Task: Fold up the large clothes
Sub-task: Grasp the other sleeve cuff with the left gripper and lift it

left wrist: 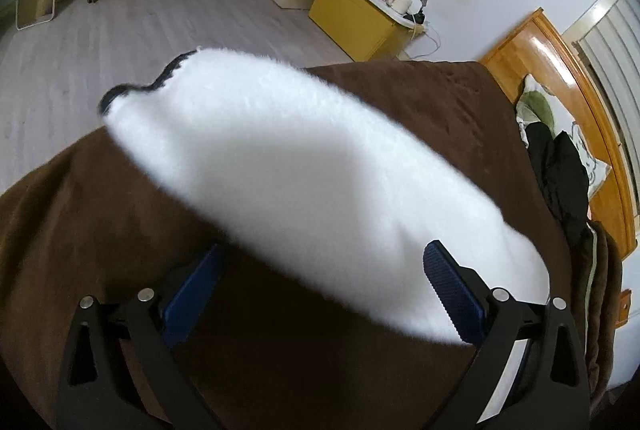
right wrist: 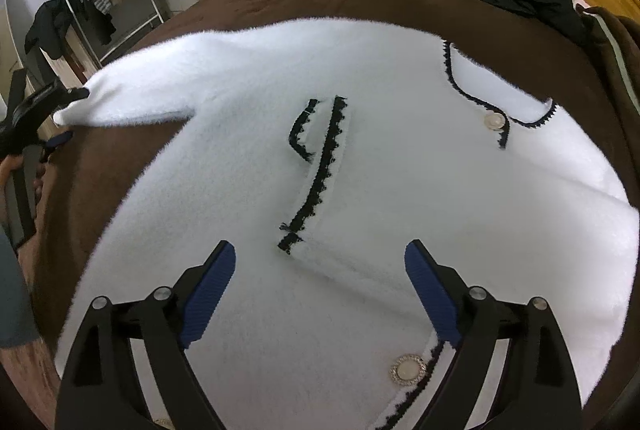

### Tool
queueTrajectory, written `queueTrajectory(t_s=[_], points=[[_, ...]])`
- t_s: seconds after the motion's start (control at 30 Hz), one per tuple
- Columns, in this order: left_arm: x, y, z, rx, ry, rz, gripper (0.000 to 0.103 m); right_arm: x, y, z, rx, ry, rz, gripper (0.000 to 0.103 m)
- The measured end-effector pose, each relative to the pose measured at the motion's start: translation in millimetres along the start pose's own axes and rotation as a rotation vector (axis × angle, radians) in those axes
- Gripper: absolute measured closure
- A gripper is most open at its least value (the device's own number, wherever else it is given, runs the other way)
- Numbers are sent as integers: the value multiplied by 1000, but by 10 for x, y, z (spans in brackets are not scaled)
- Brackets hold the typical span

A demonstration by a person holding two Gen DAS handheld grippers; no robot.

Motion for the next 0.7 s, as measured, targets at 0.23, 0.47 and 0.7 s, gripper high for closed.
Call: queueTrajectory(t_s=[0.23,0.47,0.7], points=[[-146,275,24,26,36,17,7,-109,86,92,11,23,3,17],[-102,342,81,66,11,0,79,-240,378,237,-4,79,-13,16],[200,439,-257,-116,26,-93,87,-518,762,440,-9,113,-43,32]])
Point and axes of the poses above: each gripper's, at about its wrist camera, not at the fingertips, and x roughly against the way its jaws point, z to its left, y to its top, the point moved 1 cm from there along -x, roughly the way its jaws point, and after that the axes turned 3 degrees about -x, right-handed, at the moved point
